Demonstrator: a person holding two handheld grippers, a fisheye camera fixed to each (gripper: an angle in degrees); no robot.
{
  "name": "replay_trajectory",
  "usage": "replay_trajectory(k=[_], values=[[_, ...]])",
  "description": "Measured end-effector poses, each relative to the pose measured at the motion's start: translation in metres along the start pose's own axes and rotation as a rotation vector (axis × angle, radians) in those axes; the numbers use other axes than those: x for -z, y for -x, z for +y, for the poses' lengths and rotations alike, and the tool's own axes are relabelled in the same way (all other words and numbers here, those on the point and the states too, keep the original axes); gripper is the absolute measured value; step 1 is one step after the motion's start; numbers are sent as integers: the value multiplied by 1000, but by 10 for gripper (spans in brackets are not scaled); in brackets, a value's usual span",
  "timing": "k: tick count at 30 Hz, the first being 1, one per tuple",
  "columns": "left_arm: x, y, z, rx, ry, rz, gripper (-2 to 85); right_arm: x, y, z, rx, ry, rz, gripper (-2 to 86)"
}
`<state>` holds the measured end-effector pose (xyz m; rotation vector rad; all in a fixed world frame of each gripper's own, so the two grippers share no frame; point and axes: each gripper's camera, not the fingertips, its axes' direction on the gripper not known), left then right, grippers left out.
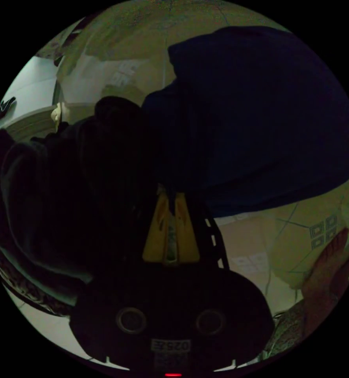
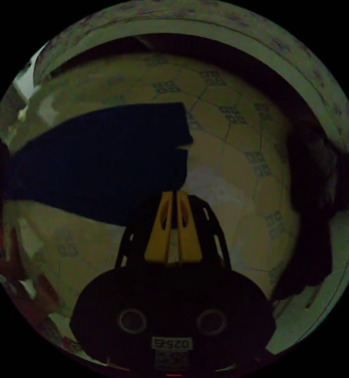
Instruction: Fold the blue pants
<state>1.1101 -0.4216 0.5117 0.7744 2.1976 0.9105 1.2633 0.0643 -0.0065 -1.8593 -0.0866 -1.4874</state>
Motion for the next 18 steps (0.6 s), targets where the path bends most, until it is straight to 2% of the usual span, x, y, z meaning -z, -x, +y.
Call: replay_trajectory(k=[3, 7, 12, 13, 16, 18], values=[[11, -45, 38, 75, -68, 31, -16, 24, -4, 0, 148, -14, 51, -2], [18, -86, 82, 161, -135, 112, -17, 77, -53, -27, 115, -176, 18, -5], [13, -129, 148, 349, -233, 283, -17, 136, -151, -86, 83, -290, -264, -3], [12, -135, 154, 361, -244, 292, -17, 136, -160, -92, 75, -280, -277, -2], [8, -164, 182, 373, -282, 292, -17, 105, -191, -118, 82, -88, -276, 9], [5, -186, 198, 353, -289, 266, -16, 61, -212, -124, 50, 135, -294, 31]])
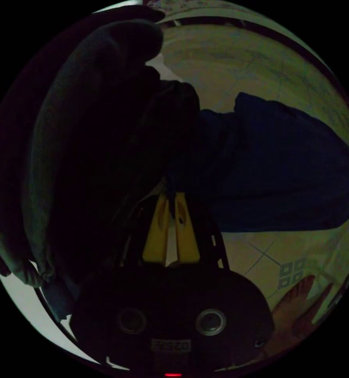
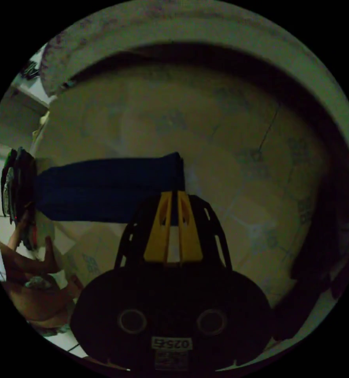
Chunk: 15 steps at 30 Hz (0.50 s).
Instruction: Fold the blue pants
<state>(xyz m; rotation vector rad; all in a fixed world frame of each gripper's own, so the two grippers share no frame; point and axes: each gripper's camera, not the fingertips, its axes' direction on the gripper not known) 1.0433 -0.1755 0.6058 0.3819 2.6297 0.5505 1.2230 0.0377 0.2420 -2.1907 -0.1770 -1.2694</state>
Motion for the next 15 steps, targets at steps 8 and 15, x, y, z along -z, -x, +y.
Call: replay_trajectory(k=[8, 15], values=[[-16, -5, 56, 2, 7, 51, -17, 16, -49, 11, -93, 18, -167, 73], [-40, 26, 99, 58, -29, 186, -17, 29, -38, 64, -53, 77, 131, -1]])
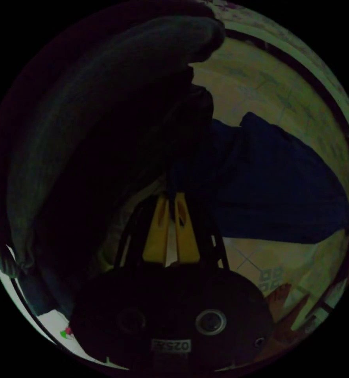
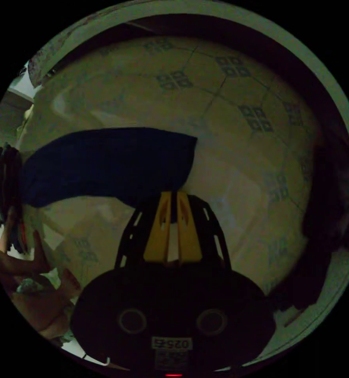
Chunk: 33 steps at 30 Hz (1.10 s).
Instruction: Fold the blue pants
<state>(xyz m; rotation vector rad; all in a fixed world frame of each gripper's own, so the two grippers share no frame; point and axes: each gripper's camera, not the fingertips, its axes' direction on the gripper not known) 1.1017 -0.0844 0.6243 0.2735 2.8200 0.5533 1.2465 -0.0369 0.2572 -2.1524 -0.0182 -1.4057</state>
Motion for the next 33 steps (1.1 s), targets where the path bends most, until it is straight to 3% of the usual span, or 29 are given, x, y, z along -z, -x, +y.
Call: replay_trajectory(k=[2, 6, 8, 10, 14, 17, 20, 22, 24, 25, 27, 29, 33], values=[[-4, 14, 7, -17, 5, 76, -17, 1, -7, 32, 4, 71, 103, -3], [-22, 31, 20, -125, 77, 414, -16, -2, -47, 126, -102, 277, 269, 1], [-25, 23, 22, -241, 76, 430, -16, -2, -71, 166, -189, 309, 259, 7], [-25, 9, 20, -365, 63, 401, -13, -1, -94, 199, -269, 283, 159, 21], [-31, -7, 1, -513, 78, 321, 23, 10, -143, 246, -543, 56, -276, 92], [-36, 23, -9, -474, 154, 281, 60, 27, -145, 266, -622, -47, -273, 111], [-16, 66, 2, -456, 103, 302, 66, 62, -101, 264, -474, -174, -172, 103], [14, 66, 18, -578, 7, 154, 61, 75, -60, 245, -296, -198, -186, 100], [51, 39, 39, -831, -122, -41, 41, 77, -1, 208, -44, -168, -240, 98], [61, 30, 44, -906, -159, -32, 34, 74, 12, 198, 10, -160, -252, 95], [88, -16, 65, -1247, -241, 158, 26, 60, 63, 159, 242, -135, -331, 87], [88, -57, 82, -1518, -225, 274, 26, 44, 93, 133, 392, -91, -332, 86], [36, -119, 116, -1999, -168, 202, 19, 14, 125, 95, 569, 3, -192, 84]])
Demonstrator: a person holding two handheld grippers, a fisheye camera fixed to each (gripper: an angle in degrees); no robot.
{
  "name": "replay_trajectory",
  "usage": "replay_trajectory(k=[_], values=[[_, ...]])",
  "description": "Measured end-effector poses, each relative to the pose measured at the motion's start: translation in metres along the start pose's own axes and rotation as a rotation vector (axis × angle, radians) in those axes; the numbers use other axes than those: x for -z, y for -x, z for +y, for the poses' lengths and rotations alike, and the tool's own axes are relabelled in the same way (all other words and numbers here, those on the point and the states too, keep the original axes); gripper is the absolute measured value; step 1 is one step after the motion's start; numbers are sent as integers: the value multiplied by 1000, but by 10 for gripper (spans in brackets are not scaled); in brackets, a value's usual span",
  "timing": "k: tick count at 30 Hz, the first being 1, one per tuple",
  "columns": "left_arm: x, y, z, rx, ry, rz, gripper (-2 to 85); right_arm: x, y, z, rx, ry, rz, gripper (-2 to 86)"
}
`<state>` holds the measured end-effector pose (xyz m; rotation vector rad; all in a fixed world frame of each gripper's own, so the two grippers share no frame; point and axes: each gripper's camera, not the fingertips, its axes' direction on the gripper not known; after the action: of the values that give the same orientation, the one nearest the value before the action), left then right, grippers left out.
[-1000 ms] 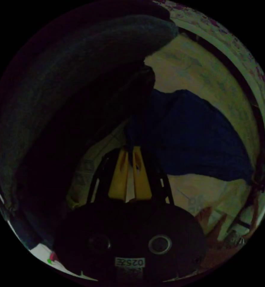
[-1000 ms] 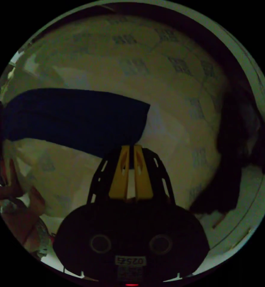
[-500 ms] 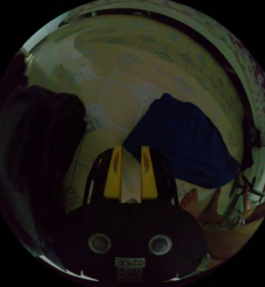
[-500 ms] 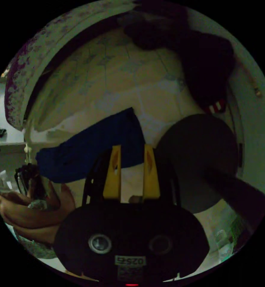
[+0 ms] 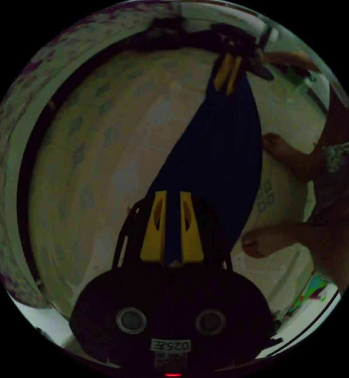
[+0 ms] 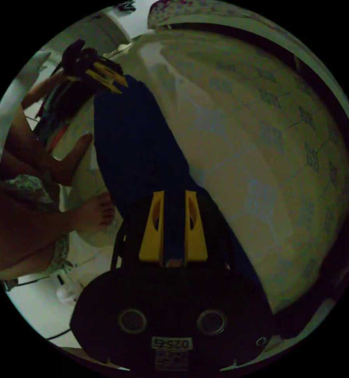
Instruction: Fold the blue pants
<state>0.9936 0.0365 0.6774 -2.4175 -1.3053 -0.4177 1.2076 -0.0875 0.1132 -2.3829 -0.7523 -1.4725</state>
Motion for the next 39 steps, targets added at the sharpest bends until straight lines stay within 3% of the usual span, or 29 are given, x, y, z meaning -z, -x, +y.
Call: replay_trajectory(k=[5, 8, 13, 17, 22, 30, 39], values=[[-41, 32, 6, -46, 18, 138, -7, -16, -11, -15, 31, 90, 111, 78], [-59, 49, 28, -20, 47, 107, -10, -35, -19, -21, 28, 139, 137, 42], [-72, 95, 78, 191, 19, 48, -9, -40, -38, -35, -49, 7, 263, 4], [-83, 133, 118, 277, -1, 119, -9, -42, -73, -48, -249, -96, 73, 32], [-66, 145, 165, 117, -62, 152, -7, -26, -83, -41, -231, -195, -149, 76], [-117, 175, 200, -167, 162, 171, -9, -71, -46, -67, 21, 206, 77, 80], [-136, 252, 260, -183, 177, 157, -10, -78, -45, -89, 7, 215, 65, -5]])
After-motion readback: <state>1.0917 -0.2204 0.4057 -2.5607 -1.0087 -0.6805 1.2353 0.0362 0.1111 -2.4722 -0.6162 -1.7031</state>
